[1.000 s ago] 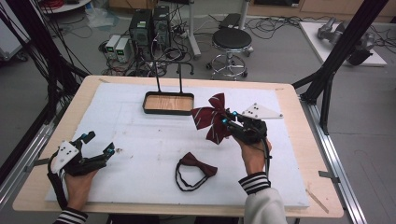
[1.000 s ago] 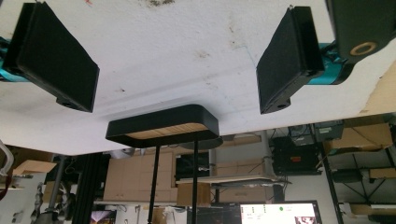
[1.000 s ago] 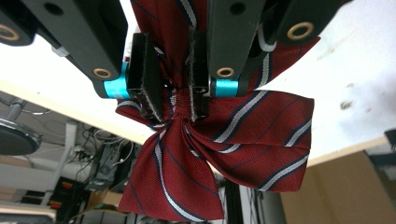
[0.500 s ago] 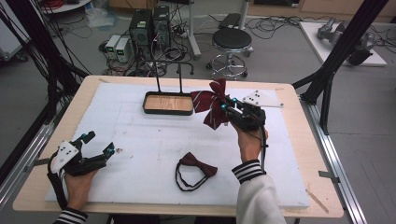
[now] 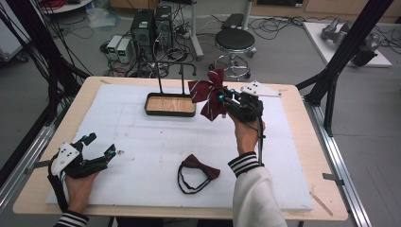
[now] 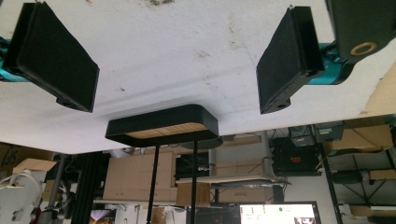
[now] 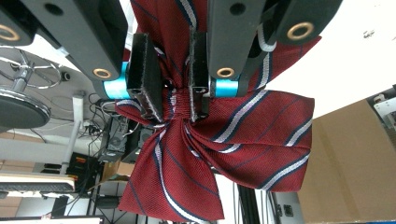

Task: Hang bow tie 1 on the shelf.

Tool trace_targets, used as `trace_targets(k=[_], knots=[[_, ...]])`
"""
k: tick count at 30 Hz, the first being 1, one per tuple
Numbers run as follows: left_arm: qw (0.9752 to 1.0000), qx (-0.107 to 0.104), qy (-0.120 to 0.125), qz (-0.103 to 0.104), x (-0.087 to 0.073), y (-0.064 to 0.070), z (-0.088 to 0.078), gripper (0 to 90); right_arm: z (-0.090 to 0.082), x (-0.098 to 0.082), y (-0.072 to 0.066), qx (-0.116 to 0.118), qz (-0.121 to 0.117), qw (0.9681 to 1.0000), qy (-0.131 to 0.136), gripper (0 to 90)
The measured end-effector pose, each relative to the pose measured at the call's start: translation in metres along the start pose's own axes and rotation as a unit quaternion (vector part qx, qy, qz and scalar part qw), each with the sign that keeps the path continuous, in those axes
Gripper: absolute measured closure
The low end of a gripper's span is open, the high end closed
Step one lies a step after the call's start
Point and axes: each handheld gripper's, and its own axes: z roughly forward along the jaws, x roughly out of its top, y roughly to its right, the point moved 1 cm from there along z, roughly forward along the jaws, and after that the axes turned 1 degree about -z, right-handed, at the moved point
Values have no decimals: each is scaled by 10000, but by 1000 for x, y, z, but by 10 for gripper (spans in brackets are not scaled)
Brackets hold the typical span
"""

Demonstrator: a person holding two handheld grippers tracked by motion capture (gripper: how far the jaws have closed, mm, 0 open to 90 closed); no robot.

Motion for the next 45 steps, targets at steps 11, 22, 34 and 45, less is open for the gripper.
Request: trace_targets(k=[11,22,34,45], knots=[[10000,-8,11,-1,0,0,0,135,19,13,-6,100,-69,9999,7,762],[10000,-2,12,-11,0,0,0,135,43,27,-16,261,-148,9995,-21,762],[10000,-1,15,-17,0,0,0,135,69,37,-25,454,-184,9987,-161,762],[10000,2,10,-39,0,-1,0,135,89,39,-30,564,-258,9976,-310,761]])
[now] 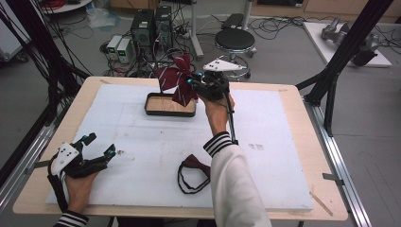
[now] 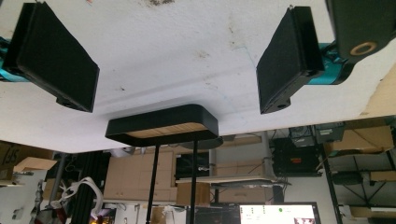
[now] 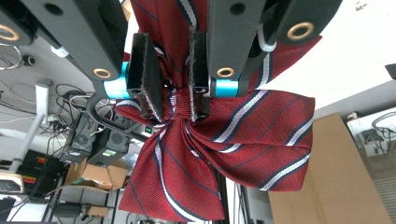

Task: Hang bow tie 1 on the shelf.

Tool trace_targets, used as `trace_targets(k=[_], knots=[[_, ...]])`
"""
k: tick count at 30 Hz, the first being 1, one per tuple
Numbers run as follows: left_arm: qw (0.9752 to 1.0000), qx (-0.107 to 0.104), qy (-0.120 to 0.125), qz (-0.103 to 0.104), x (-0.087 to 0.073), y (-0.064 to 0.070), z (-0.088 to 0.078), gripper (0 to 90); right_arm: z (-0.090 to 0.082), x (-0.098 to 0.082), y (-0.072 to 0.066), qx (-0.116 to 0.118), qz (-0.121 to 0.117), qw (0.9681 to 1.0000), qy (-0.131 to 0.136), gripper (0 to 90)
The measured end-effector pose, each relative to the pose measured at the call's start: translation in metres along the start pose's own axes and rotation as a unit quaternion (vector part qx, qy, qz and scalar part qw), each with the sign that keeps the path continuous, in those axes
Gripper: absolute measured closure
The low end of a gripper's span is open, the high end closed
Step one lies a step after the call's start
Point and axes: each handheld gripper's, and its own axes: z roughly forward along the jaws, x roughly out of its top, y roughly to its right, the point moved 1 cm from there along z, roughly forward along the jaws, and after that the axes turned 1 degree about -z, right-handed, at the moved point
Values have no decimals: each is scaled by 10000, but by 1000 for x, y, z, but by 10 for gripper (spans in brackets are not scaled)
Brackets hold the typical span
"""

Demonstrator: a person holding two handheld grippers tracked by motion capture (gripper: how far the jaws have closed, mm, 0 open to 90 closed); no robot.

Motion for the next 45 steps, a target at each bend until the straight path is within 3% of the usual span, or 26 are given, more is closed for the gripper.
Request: trace_targets(k=[14,29,33,45], knots=[[10000,6,0,-17,0,0,0,135,23,10,0,94,-27,9999,-50,761],[10000,0,-13,-20,0,0,1,135,32,14,20,-131,118,9998,-79,761],[10000,17,-30,-19,0,0,1,135,31,17,25,-253,37,9997,34,761],[10000,15,-37,-28,0,0,1,135,27,10,44,-499,200,9986,-13,759]])
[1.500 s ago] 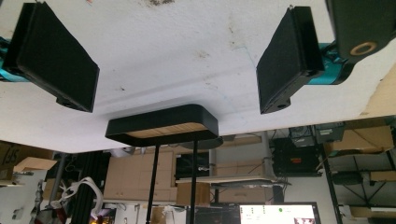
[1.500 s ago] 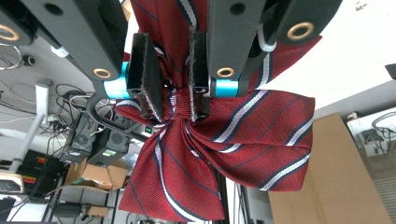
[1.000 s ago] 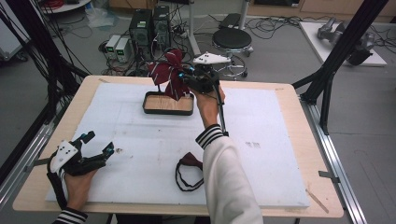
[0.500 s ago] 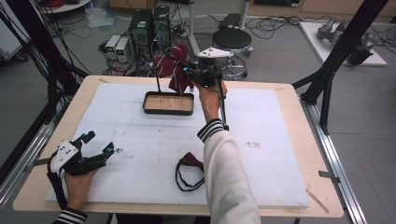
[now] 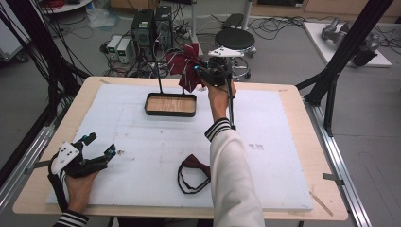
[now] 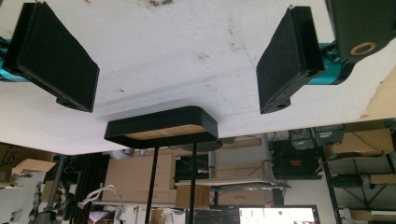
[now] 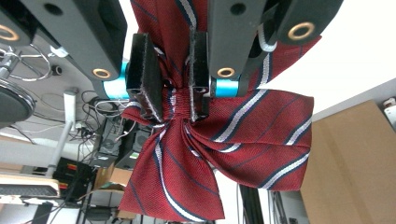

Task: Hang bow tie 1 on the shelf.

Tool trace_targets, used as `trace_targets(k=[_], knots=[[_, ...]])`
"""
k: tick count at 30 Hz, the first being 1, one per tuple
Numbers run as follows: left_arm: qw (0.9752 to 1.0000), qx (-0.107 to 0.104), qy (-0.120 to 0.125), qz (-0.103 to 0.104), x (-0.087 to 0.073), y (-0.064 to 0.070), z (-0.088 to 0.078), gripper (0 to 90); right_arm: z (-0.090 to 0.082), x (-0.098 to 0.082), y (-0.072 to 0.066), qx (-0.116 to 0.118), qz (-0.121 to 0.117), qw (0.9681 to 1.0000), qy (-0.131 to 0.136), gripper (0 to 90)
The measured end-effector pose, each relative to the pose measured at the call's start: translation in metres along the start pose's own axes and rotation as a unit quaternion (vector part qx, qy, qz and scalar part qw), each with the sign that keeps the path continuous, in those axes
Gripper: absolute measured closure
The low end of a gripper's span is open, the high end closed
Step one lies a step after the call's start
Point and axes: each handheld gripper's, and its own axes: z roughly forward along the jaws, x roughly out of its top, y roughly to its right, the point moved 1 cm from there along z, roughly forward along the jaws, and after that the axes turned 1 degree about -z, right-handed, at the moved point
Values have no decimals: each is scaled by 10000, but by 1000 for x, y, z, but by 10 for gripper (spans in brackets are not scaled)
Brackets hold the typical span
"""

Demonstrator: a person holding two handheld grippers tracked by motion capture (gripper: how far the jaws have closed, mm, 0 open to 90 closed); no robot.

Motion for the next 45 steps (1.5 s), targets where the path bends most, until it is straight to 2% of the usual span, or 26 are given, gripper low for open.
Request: trace_targets(k=[11,21,35,45], knots=[[10000,-25,-13,31,0,0,0,135,-4,-6,16,-258,13,9996,-146,757],[10000,-34,-14,32,0,0,-1,135,-9,-13,26,-380,118,9989,-265,754],[10000,-31,-10,32,0,0,0,135,-10,-21,30,-322,233,9977,-554,754],[10000,-29,-9,43,0,0,-1,135,-5,-25,27,-285,168,9962,-800,754]])
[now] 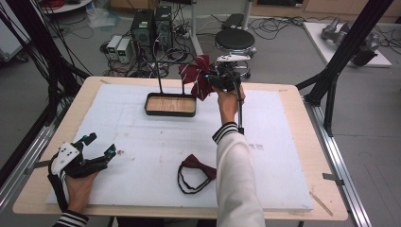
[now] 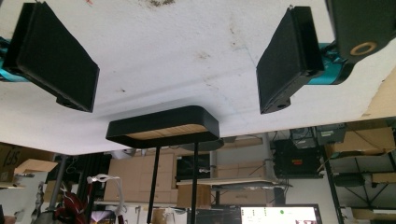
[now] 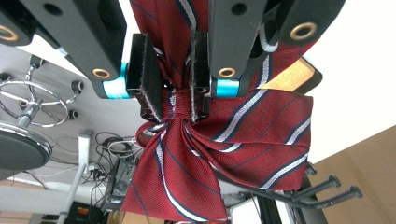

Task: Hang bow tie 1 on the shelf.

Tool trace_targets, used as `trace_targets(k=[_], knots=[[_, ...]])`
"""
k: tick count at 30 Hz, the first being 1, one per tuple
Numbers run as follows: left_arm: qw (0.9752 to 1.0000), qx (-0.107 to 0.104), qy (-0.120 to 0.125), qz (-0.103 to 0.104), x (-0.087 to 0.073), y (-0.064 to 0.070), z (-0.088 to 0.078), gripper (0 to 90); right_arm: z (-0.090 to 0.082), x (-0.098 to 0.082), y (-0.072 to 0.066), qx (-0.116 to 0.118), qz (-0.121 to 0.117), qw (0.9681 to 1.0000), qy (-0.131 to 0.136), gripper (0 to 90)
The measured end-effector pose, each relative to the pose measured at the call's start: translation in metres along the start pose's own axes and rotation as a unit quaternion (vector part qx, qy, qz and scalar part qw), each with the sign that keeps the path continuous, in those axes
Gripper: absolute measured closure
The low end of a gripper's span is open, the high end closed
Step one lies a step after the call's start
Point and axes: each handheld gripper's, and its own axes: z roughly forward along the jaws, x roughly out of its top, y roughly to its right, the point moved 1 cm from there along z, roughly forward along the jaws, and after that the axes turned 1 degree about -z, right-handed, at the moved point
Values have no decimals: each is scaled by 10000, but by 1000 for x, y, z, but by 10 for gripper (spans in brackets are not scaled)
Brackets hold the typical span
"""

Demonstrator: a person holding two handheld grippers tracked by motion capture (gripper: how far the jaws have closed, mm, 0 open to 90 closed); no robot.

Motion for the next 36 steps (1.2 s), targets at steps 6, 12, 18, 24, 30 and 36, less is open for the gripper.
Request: trace_targets(k=[6,12,18,24,30,36], knots=[[10000,-6,2,3,0,0,0,135,0,-1,0,68,17,10000,-52,754],[10000,-6,3,6,0,0,0,135,5,-4,-1,94,-11,9997,-207,753],[10000,1,-1,4,0,0,0,135,8,-6,0,96,-30,9992,-398,750],[10000,-5,4,4,0,0,0,135,11,-9,-1,144,-71,9984,-546,750],[10000,-6,2,11,0,0,0,135,14,-10,-1,198,-45,9980,-601,748],[10000,2,-10,7,0,0,0,135,16,-12,0,255,6,9975,-654,742]])
